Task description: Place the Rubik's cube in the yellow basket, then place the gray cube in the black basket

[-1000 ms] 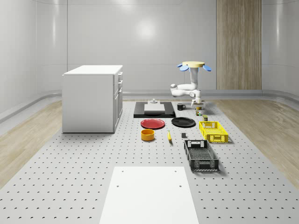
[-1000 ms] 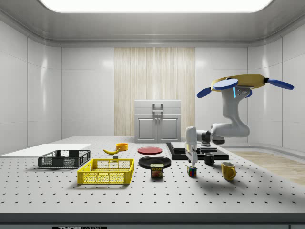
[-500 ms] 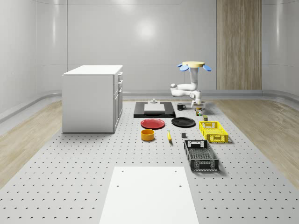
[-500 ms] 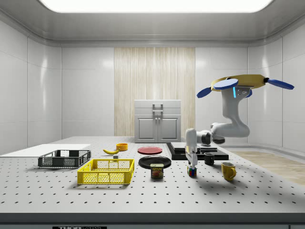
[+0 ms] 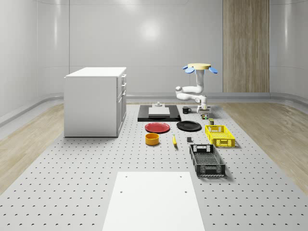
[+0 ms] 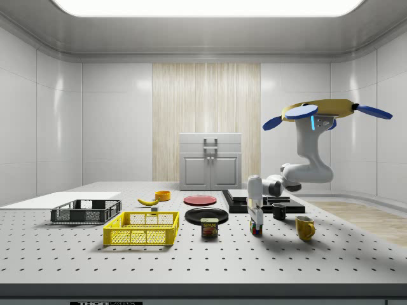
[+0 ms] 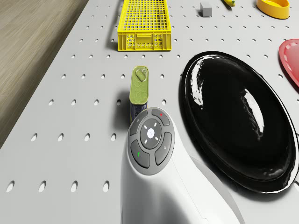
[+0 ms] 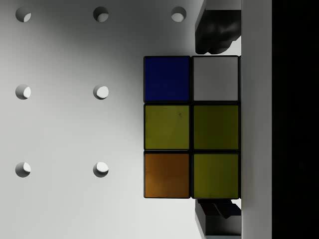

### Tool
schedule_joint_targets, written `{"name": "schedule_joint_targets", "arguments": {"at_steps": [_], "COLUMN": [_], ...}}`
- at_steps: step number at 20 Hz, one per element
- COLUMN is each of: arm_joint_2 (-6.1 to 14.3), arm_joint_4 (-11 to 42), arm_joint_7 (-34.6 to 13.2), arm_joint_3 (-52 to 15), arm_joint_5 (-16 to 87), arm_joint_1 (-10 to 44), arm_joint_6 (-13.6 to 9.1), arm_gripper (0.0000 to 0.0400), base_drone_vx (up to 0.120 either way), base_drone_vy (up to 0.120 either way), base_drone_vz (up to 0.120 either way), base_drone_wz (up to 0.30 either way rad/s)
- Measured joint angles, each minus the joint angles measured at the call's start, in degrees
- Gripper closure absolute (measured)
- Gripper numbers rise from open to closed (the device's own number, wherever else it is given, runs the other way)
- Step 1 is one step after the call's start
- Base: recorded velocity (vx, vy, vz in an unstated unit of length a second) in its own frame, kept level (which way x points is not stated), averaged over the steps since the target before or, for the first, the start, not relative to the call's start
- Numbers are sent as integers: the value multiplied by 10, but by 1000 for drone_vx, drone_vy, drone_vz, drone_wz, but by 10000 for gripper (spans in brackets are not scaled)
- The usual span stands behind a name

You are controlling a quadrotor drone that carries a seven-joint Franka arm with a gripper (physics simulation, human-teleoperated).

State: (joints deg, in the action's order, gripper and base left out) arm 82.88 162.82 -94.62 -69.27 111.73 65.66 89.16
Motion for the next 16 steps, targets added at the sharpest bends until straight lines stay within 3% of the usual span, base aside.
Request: {"name": "schedule_joint_targets", "arguments": {"at_steps": [16], "arm_joint_2": [7], "arm_joint_4": [-4], "arm_joint_7": [2], "arm_joint_3": [9], "arm_joint_5": [6], "arm_joint_1": [0], "arm_joint_6": [11], "arm_gripper": [0], "base_drone_vx": [0], "base_drone_vy": [0], "base_drone_vz": [0], "base_drone_wz": [0]}}
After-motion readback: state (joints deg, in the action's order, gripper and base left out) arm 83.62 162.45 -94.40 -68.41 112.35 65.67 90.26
